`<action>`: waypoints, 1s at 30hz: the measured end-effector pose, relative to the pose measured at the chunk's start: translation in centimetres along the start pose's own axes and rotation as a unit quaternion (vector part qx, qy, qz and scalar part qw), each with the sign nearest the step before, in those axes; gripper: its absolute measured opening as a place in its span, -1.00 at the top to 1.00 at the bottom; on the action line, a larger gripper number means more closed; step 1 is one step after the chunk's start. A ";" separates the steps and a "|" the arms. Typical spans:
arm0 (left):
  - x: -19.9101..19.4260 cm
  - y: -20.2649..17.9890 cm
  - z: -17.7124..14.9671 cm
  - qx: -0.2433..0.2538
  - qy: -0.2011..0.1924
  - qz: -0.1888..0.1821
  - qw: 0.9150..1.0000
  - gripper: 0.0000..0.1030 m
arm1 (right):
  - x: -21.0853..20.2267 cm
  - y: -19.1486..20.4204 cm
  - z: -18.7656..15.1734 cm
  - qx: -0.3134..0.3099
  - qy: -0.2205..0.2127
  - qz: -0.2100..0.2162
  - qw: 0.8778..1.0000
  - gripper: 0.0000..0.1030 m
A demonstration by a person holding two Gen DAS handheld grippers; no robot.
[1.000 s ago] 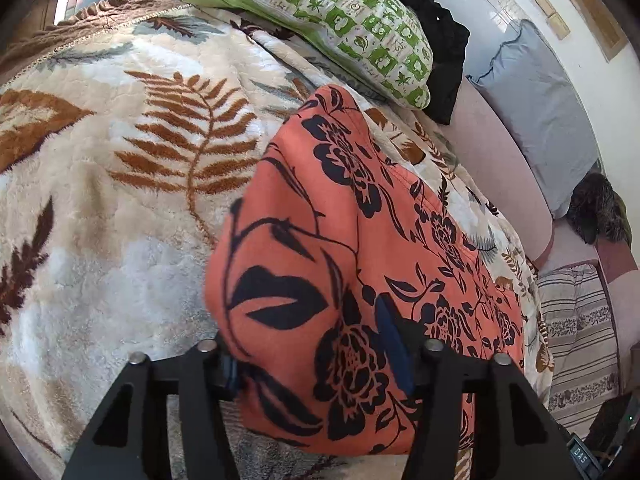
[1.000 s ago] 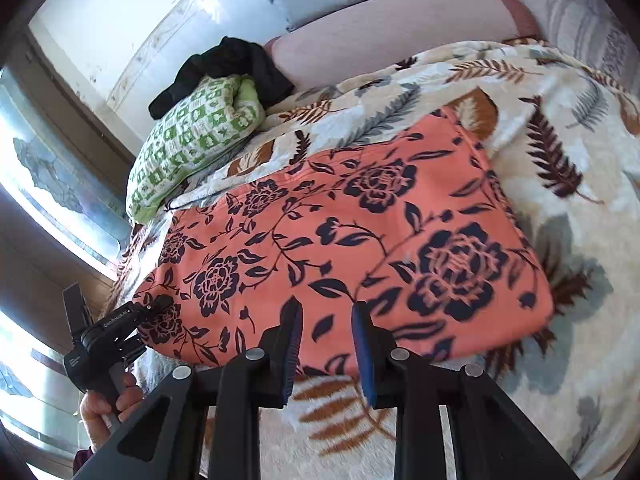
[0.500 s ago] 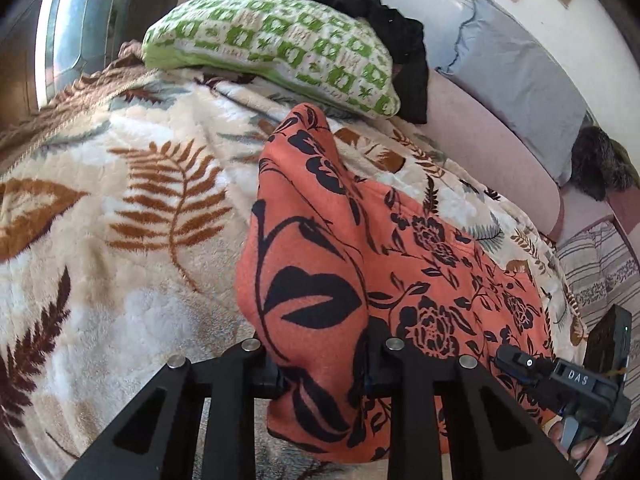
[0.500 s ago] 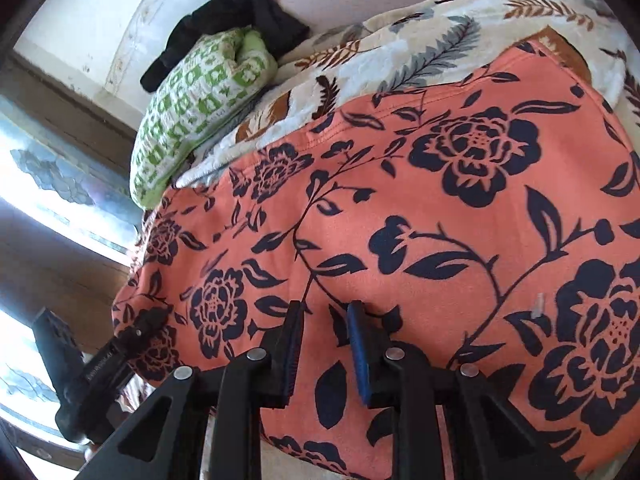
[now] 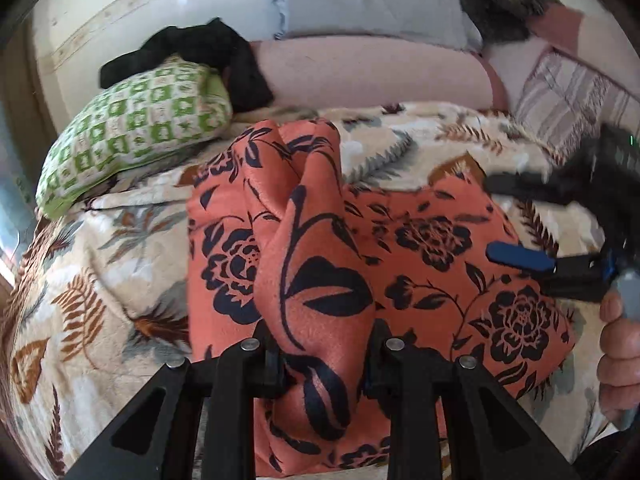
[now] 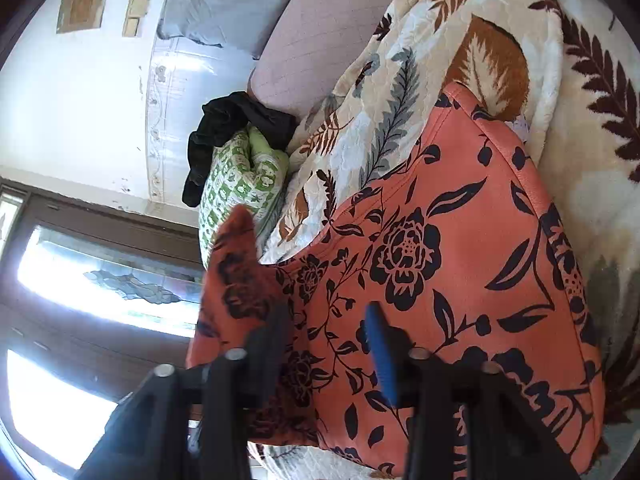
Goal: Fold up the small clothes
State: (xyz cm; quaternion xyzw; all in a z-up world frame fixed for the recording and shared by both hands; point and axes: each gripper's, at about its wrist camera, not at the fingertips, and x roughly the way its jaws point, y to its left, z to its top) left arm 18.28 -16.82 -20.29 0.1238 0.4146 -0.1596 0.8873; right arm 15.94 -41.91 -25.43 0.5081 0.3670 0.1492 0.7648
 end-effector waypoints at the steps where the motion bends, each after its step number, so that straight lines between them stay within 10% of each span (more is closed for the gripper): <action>1: 1.5 -1.6 -0.3 0.017 0.020 0.002 1.000 0.32 | 0.0 -0.4 0.3 0.007 0.003 0.008 1.000 -0.46; 5: 2.4 -5.4 -1.9 0.094 0.013 0.021 0.995 -0.33 | 2.2 -1.0 1.7 0.015 0.031 0.017 0.999 -0.46; 11: -4.5 -1.1 -2.9 0.106 -0.075 -0.129 0.983 -0.52 | 5.2 -0.4 2.4 -0.008 0.084 0.029 0.996 -0.45; 17: -1.1 8.6 -1.9 -0.054 -0.049 -0.095 0.993 -0.66 | 7.9 0.9 1.2 -0.042 0.110 -0.007 0.993 -0.45; 23: 2.1 12.7 -2.7 -0.179 0.032 -0.103 0.978 -0.66 | 9.8 3.6 -0.4 -0.100 0.098 -0.057 0.988 -0.46; 25: 2.0 12.3 -2.8 -0.178 0.038 -0.104 0.978 -0.66 | 10.5 4.1 -1.1 -0.123 0.094 -0.075 0.985 -0.28; 27: 2.1 11.7 -2.6 -0.167 0.038 -0.103 0.980 -0.66 | 11.4 4.7 -2.0 -0.162 0.098 -0.112 0.976 0.51; 30: 0.9 10.7 -2.2 -0.144 0.013 -0.111 0.983 -0.66 | 10.6 6.0 -2.6 -0.201 0.064 -0.142 0.967 0.72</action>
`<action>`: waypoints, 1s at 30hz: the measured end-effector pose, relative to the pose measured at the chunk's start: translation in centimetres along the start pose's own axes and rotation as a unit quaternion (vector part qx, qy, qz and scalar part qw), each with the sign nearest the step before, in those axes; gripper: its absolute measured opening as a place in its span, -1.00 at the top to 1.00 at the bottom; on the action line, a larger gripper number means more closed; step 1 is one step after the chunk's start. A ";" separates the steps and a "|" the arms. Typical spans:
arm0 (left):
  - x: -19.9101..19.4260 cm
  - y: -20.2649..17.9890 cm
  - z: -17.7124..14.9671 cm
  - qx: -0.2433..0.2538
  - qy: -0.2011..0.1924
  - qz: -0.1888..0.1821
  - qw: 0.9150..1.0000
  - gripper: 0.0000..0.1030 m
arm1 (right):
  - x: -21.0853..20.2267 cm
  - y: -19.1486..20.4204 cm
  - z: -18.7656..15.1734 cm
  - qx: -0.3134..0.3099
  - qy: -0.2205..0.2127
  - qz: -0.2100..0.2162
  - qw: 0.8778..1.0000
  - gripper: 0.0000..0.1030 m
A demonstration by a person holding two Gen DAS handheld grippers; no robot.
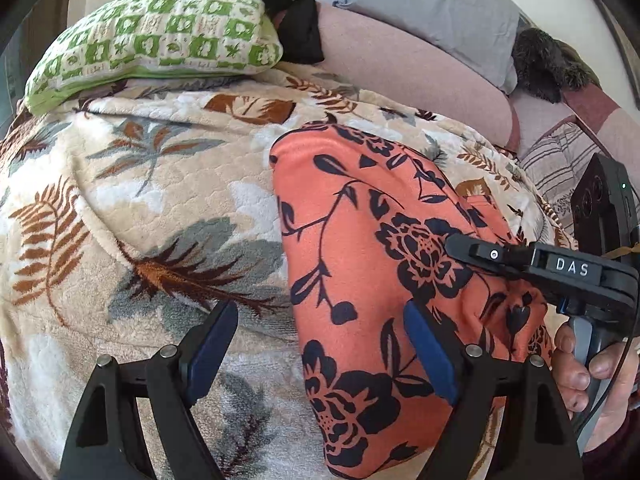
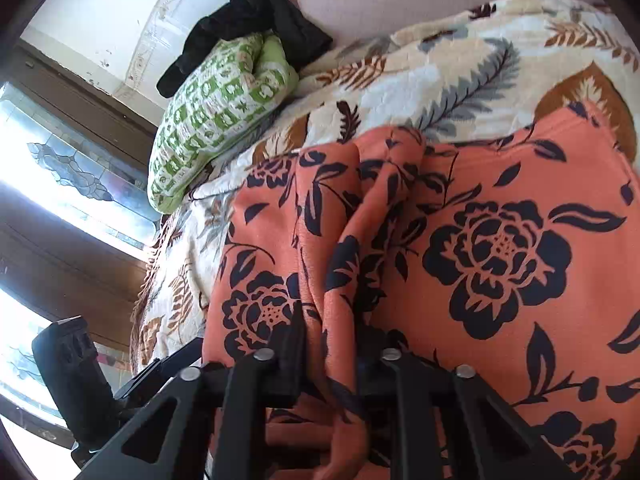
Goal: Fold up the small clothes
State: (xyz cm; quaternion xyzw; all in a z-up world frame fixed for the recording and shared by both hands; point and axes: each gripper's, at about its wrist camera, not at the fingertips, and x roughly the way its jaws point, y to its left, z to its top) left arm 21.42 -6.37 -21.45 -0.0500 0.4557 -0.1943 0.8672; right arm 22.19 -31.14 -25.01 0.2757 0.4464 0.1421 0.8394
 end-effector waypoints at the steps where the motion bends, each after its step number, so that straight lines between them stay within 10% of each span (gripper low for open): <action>1: -0.4 -0.6 0.3 0.009 -0.012 -0.008 1.000 -0.66 | -1.1 0.4 0.1 -0.005 -0.018 -0.004 1.000 0.74; 8: 0.2 -4.3 -0.1 0.056 -0.006 -0.041 0.998 -0.66 | -10.2 -1.2 -0.3 -0.017 -0.133 -0.067 0.989 0.74; 14: 4.1 -6.4 -1.5 0.081 0.058 -0.015 0.995 -0.72 | -8.1 -11.0 -1.8 0.121 -0.006 -0.078 0.990 0.52; 19: 3.8 -6.1 -1.4 0.079 0.056 -0.020 0.995 -0.72 | -12.0 -9.2 -0.4 0.080 -0.088 -0.111 0.987 0.08; 23: 4.2 -6.2 -1.3 0.076 0.057 -0.022 0.995 -0.72 | -11.4 -6.0 1.4 0.018 -0.129 -0.087 0.988 0.08; 30: 4.5 -6.4 -1.5 0.084 0.067 -0.028 0.994 -0.73 | -3.3 -9.8 4.1 0.074 -0.037 -0.134 0.988 0.50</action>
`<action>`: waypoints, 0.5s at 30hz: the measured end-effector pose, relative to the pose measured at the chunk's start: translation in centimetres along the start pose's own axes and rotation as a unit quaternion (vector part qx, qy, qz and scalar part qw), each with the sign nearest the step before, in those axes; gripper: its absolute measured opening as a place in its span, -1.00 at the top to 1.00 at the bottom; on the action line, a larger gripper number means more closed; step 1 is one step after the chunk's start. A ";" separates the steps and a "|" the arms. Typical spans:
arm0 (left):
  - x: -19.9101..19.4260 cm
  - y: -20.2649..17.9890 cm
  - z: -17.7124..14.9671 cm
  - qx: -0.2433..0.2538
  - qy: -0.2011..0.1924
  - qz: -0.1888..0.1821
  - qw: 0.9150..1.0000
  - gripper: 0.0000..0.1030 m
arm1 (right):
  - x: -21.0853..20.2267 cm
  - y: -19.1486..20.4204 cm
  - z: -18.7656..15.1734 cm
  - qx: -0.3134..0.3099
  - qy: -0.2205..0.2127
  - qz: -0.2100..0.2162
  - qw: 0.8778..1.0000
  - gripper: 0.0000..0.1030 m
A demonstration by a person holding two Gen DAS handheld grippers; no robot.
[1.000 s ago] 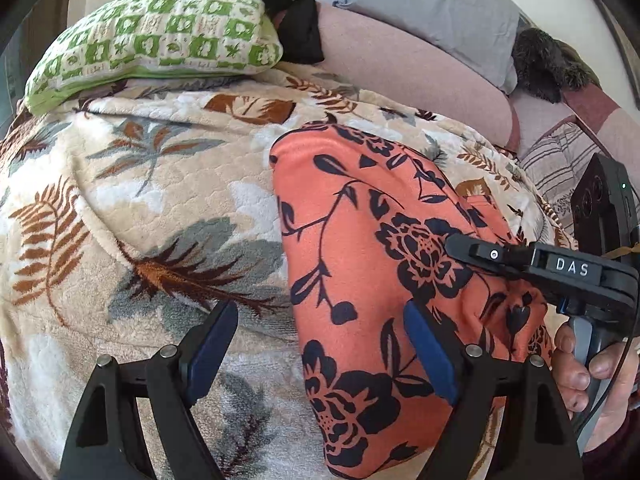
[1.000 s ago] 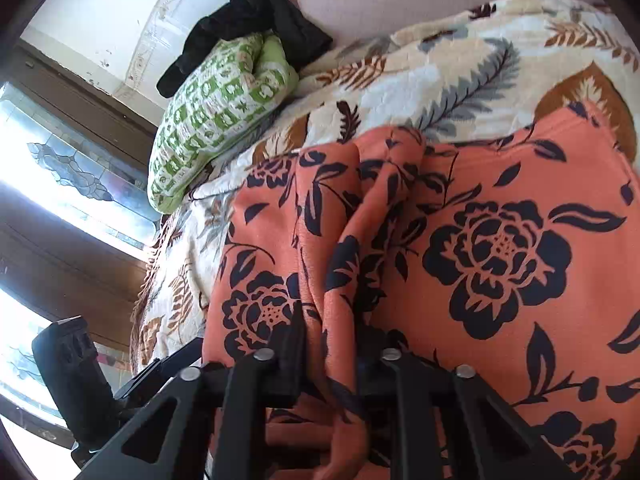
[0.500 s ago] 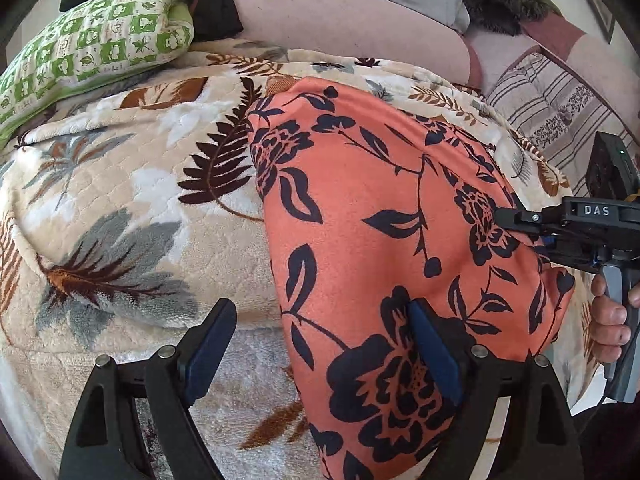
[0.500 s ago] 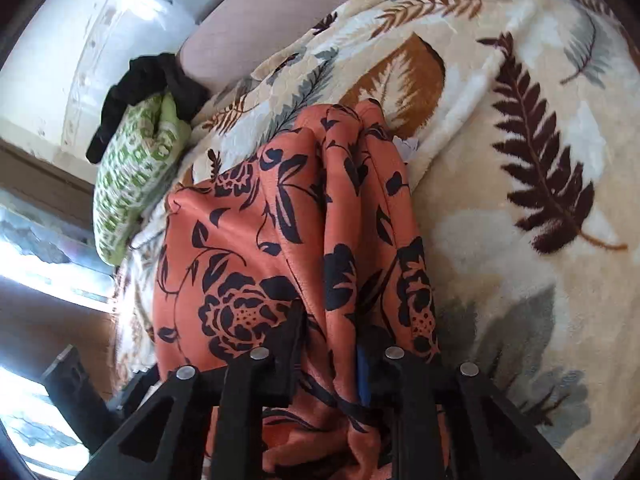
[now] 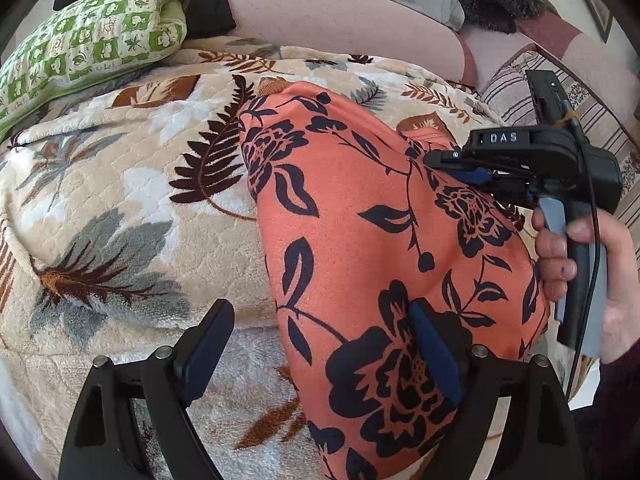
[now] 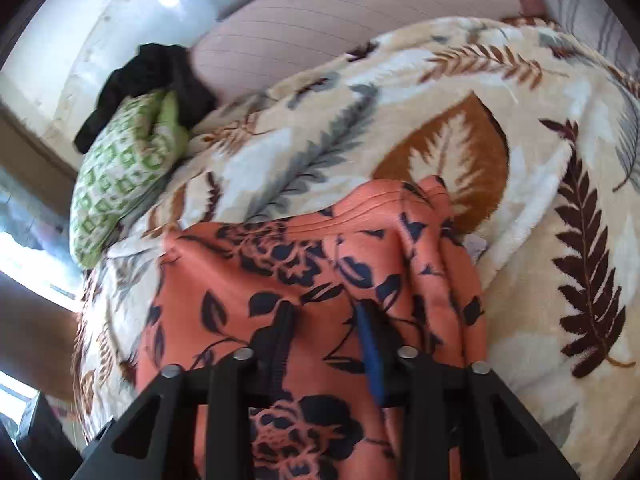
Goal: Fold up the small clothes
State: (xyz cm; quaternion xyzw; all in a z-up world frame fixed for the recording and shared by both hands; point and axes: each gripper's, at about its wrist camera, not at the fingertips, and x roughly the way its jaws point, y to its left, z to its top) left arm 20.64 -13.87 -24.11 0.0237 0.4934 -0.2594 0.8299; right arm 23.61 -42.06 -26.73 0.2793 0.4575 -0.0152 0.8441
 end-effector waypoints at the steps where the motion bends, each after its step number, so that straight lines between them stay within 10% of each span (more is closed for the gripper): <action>1: 0.0 -0.1 -0.1 0.003 0.000 0.000 1.000 -0.73 | 0.2 -1.2 0.5 0.031 0.005 0.022 0.999 0.50; 4: -0.4 -0.2 -0.1 0.013 -0.002 0.005 1.000 -0.73 | -1.0 -2.4 0.8 0.077 -0.004 0.051 0.996 0.48; 15: -3.8 1.1 -0.6 0.002 -0.042 0.042 0.998 -0.73 | -8.4 4.7 -5.6 -0.086 0.005 0.075 0.993 0.42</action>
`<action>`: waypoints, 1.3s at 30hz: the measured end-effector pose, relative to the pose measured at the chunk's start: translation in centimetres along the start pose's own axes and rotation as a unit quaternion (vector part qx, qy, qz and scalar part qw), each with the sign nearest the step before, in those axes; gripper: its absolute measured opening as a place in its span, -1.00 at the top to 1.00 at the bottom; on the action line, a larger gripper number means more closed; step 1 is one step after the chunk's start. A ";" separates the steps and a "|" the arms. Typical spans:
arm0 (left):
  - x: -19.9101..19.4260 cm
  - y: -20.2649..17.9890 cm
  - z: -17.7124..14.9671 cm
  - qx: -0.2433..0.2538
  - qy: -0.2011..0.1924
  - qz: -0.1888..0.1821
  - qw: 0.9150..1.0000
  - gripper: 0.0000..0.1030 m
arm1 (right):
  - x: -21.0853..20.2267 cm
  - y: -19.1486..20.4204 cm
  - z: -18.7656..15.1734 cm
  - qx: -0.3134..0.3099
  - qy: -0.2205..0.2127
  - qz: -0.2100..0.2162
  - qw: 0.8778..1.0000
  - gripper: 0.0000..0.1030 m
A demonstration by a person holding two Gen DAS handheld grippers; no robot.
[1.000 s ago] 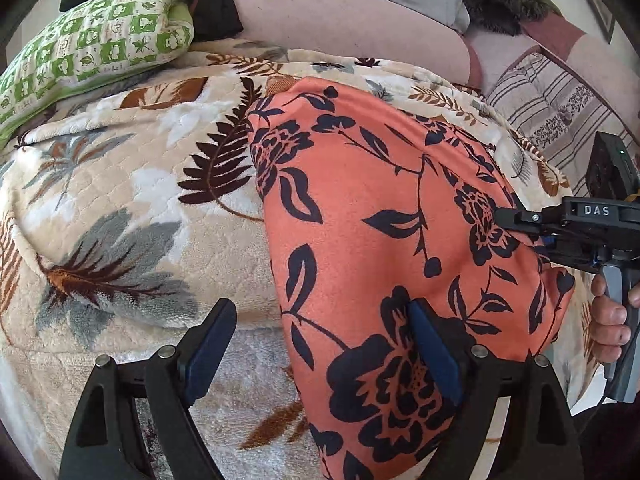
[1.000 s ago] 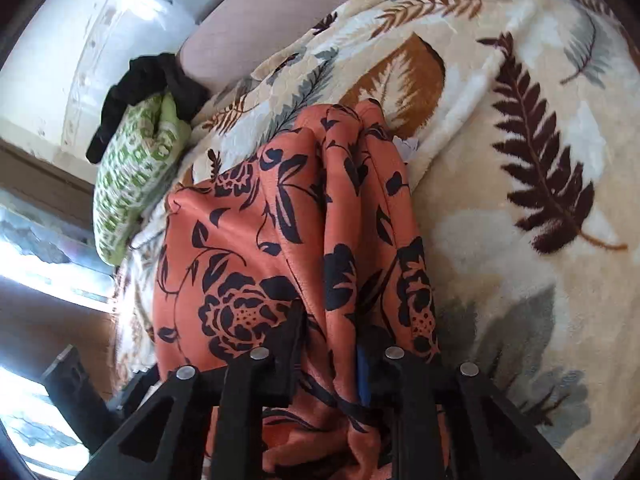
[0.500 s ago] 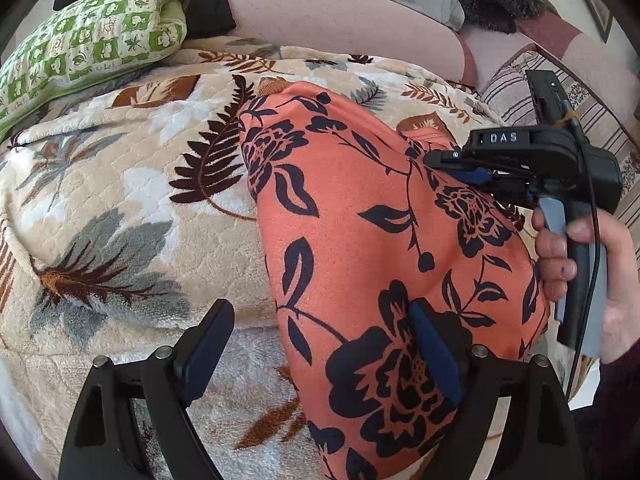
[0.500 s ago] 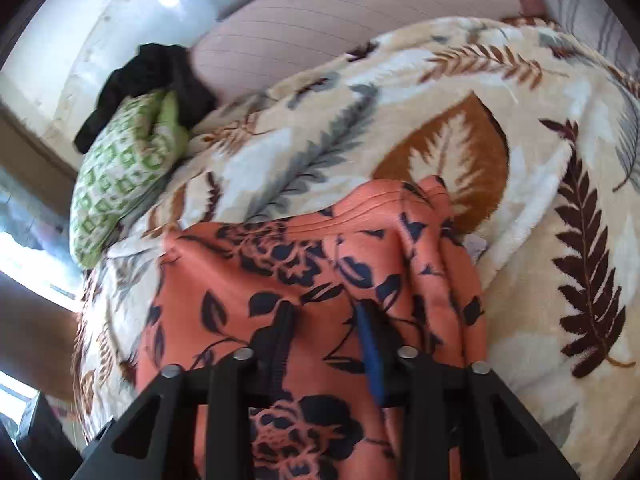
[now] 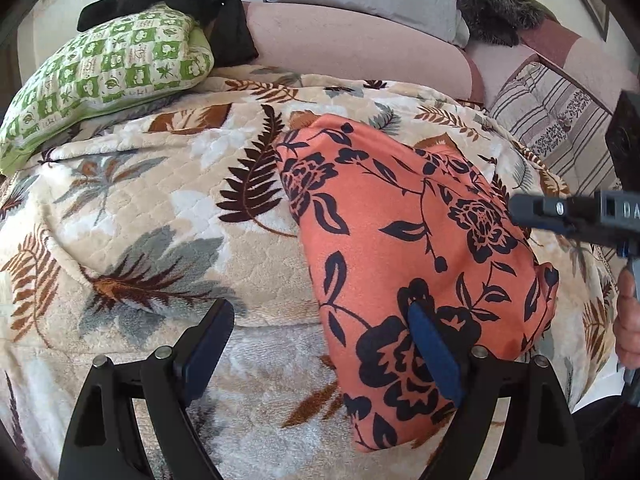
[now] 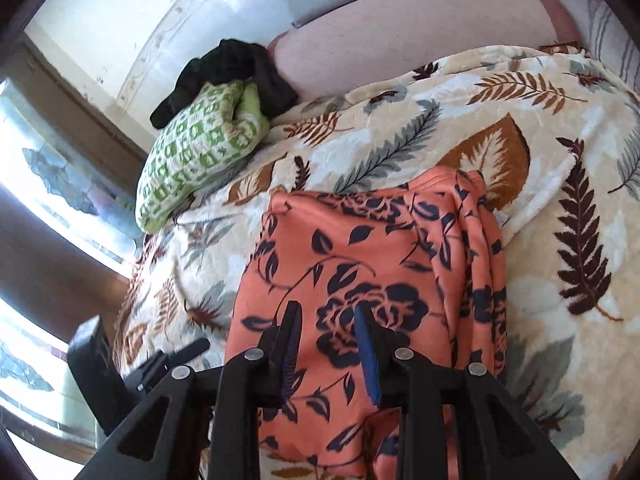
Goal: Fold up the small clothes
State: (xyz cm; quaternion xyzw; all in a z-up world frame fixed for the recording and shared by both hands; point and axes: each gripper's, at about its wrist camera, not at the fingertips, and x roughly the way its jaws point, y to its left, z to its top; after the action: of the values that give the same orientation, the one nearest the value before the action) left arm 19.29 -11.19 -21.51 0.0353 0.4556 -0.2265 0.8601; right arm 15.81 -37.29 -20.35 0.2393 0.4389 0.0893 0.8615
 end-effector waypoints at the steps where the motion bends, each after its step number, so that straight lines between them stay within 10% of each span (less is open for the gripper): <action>1: 0.1 0.3 -0.1 -0.003 0.003 0.004 1.000 -0.73 | 0.3 0.2 -0.8 -0.006 0.014 -0.011 1.000 0.42; 5: 1.5 0.4 -0.5 -0.004 0.037 0.004 0.999 -0.76 | 2.5 -2.5 -5.3 -0.005 0.097 -0.057 0.994 0.52; 11: 1.6 0.7 -0.1 -0.020 0.048 -0.005 0.999 -0.76 | 0.9 -1.4 -5.1 -0.015 0.112 -0.082 0.990 0.48; 18: 2.1 1.1 -0.1 -0.037 0.062 -0.024 0.997 -0.76 | 4.5 3.1 2.6 -0.031 0.070 -0.047 0.996 0.46; 27: 2.3 0.4 -0.2 -0.008 0.067 -0.020 0.997 -0.76 | 18.5 3.6 8.8 -0.013 0.143 -0.069 0.987 0.48; 39: 2.1 0.7 0.0 -0.015 0.058 -0.019 0.998 -0.76 | 4.7 0.8 4.1 -0.018 0.060 -0.055 0.997 0.48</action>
State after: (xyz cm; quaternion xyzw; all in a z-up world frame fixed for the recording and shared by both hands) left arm 20.53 -11.33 -23.29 0.0267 0.5089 -0.2335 0.8281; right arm 21.99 -36.28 -21.25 0.1939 0.5009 0.0641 0.8411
